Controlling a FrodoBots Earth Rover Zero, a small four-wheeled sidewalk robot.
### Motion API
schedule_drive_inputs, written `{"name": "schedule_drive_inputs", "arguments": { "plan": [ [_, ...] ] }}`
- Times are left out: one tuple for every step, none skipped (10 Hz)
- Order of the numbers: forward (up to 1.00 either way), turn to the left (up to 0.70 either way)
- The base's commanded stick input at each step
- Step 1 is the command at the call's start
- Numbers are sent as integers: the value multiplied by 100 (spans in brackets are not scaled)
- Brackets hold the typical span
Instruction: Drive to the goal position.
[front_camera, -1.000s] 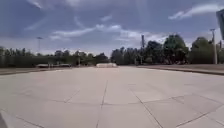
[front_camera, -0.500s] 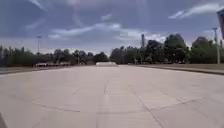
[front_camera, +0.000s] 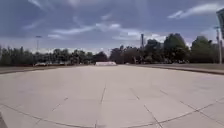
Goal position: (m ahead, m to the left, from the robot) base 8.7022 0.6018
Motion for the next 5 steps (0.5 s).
{"name": "schedule_drive_inputs", "arguments": {
  "plan": [
    [68, 0],
    [68, 0],
    [68, 0],
    [68, 0],
    [68, 1]
  ]
}}
